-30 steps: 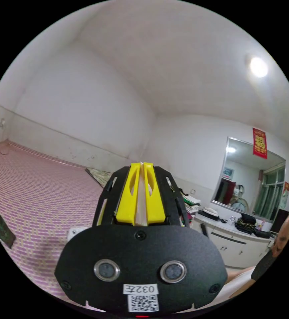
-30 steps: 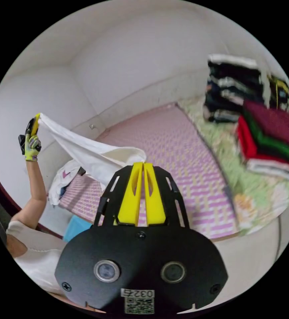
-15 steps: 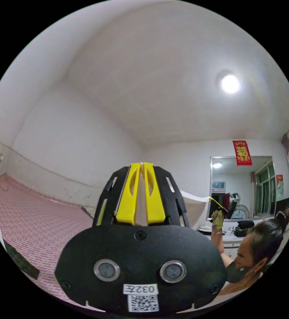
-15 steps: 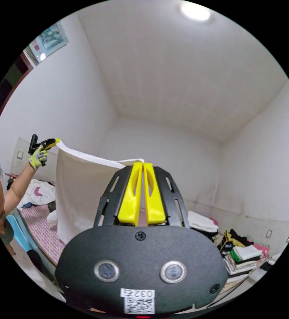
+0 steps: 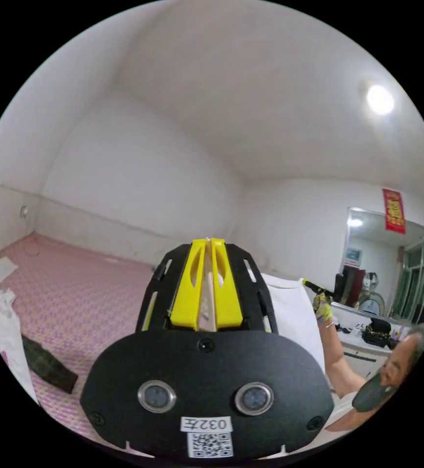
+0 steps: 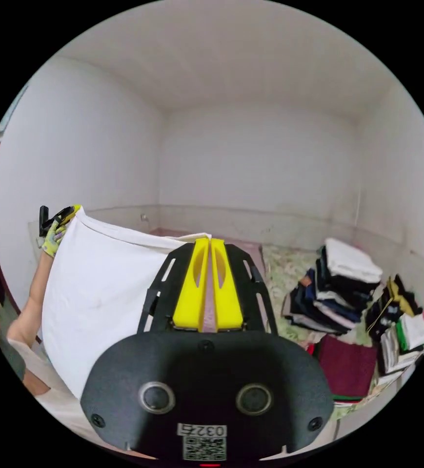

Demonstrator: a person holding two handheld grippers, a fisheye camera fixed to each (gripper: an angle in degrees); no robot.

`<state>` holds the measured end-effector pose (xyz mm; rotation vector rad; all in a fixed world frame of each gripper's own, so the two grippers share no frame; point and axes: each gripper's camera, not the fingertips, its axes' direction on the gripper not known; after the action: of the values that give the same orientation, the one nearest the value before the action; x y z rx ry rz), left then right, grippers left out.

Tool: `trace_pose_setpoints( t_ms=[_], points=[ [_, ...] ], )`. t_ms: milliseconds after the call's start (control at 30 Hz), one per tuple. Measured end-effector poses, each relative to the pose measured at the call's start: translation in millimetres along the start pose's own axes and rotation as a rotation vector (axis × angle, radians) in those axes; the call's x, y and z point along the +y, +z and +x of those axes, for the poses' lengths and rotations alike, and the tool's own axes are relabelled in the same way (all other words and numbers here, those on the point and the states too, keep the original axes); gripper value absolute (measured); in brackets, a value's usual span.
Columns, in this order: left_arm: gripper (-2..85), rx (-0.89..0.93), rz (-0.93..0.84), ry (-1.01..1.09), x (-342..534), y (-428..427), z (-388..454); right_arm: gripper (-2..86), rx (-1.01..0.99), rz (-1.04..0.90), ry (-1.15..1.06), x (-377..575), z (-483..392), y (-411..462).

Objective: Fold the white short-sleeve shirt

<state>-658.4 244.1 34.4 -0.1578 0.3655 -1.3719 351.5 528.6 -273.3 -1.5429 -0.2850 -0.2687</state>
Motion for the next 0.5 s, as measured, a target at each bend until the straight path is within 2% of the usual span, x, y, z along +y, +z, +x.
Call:
trace_pose_setpoints(
  t_ms=[67, 100, 167, 200, 267, 333, 400, 500],
  points=[
    [-1.6, -0.075, -0.111, -0.107, -0.8, 52.6, -56.6, -1.0, -0.041, -0.071, 0.08, -6.5, 22.2, 54.2],
    [-1.6, -0.056, -0.124, -0.15, -3.7, 61.1, -69.5, -1.0, -0.058, -0.058, 0.096, -11.4, 25.1, 57.4],
    [-1.6, 0.156, -0.032, -0.259, -34.0, 65.6, -93.4, -1.0, -0.111, 0.096, 0.1, -42.0, 21.8, 31.3],
    [-1.6, 0.176, 0.019, -0.248, -45.3, 58.3, -89.9, -1.0, -0.097, 0.156, 0.089, -49.1, 17.6, 17.1],
    [-1.6, 0.204, 0.248, -0.088, -86.7, 6.3, -56.8, -1.0, -0.047, 0.432, 0.043, -58.4, 2.5, -48.4],
    [-1.6, 0.245, 0.363, 0.049, -102.7, -34.6, -33.8, -1.0, -0.128, 0.54, 0.03, -54.7, 4.6, -82.9],
    [-1.6, 0.253, 0.371, 0.136, -106.6, -62.9, -20.7, -1.0, -0.203, 0.526, -0.009, -47.2, 6.9, -99.4],
    [-1.6, 0.254, 0.258, 0.201, -77.0, -83.9, -22.1, -1.0, -0.172, 0.453, -0.084, -2.3, 2.8, -99.8]
  ],
)
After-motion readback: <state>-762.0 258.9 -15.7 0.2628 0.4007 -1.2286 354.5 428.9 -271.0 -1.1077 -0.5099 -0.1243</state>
